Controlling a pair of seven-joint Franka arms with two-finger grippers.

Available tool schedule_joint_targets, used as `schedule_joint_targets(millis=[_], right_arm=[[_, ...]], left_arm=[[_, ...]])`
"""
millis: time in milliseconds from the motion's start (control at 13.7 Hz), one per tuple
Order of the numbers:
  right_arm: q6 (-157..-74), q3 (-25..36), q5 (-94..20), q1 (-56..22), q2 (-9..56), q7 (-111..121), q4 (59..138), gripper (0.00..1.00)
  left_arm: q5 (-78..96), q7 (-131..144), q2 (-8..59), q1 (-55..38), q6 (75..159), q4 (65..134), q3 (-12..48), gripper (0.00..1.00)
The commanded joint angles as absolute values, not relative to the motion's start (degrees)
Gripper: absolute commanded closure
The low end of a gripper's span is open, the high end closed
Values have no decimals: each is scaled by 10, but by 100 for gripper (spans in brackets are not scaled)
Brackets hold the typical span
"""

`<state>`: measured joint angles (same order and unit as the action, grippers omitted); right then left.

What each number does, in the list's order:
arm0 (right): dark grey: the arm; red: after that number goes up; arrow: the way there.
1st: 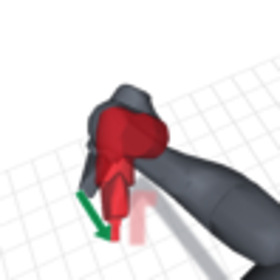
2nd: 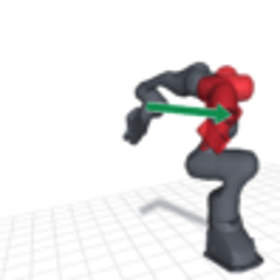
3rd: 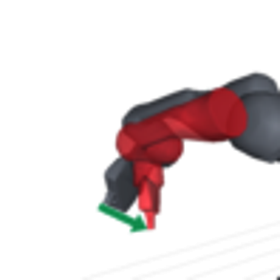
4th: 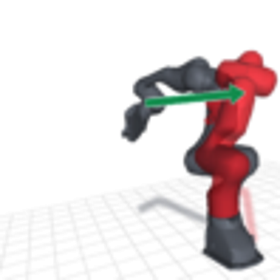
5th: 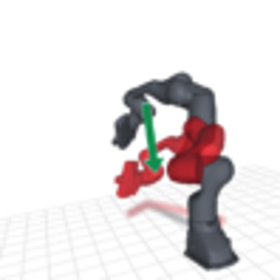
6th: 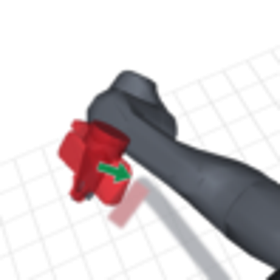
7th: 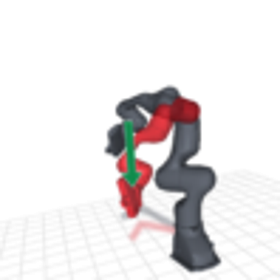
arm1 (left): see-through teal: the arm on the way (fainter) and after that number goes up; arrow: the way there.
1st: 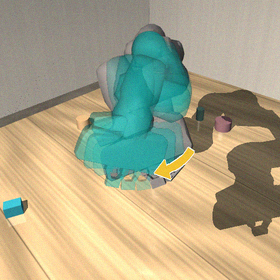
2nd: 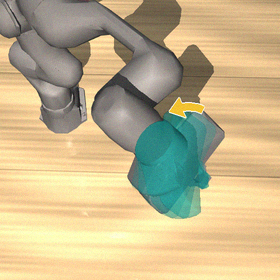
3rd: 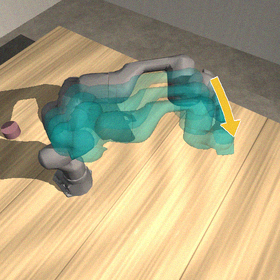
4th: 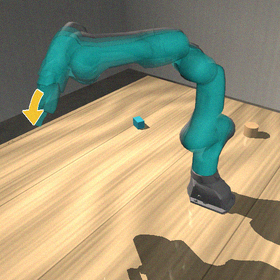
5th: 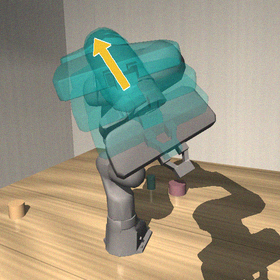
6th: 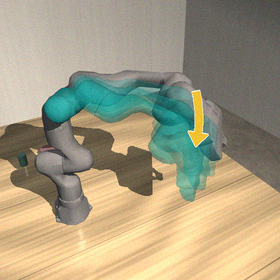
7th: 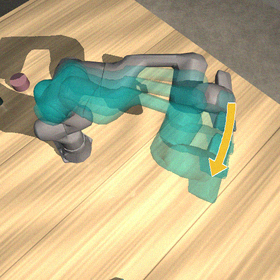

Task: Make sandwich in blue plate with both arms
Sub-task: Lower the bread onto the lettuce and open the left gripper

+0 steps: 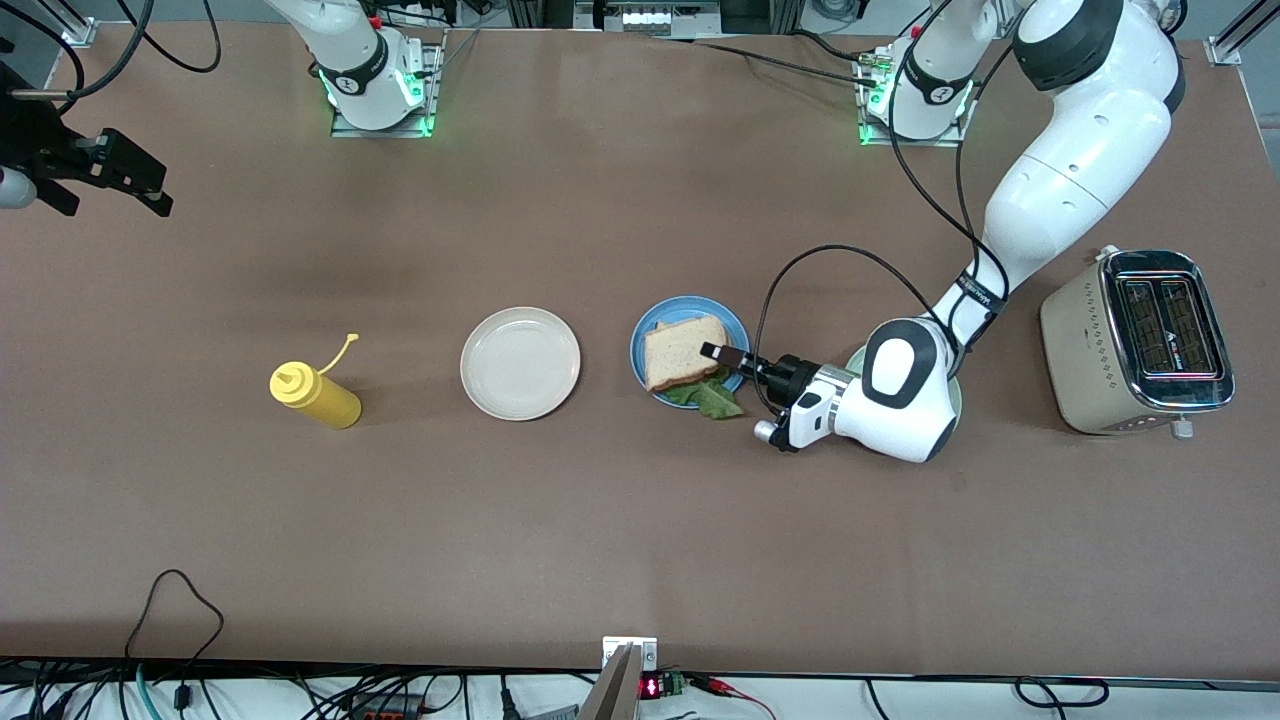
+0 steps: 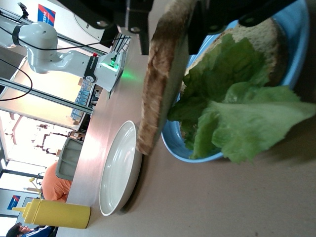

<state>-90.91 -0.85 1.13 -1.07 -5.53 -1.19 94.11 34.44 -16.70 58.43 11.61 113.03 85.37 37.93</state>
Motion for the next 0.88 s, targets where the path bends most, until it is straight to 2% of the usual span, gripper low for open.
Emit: schedule_joint_targets(millis=[0, 366, 805], right_arm=[[-905, -9, 6, -13, -55, -20, 937, 0], [-908, -9, 7, -13, -55, -19, 937, 0], [-903, -10, 9, -15, -46, -21, 932, 0]], left_arm=[[320, -171, 563, 114, 1116, 859, 366, 0], [183, -29, 513, 117, 1043, 847, 373, 0], [-7, -8, 405, 122, 956, 838, 367, 0]])
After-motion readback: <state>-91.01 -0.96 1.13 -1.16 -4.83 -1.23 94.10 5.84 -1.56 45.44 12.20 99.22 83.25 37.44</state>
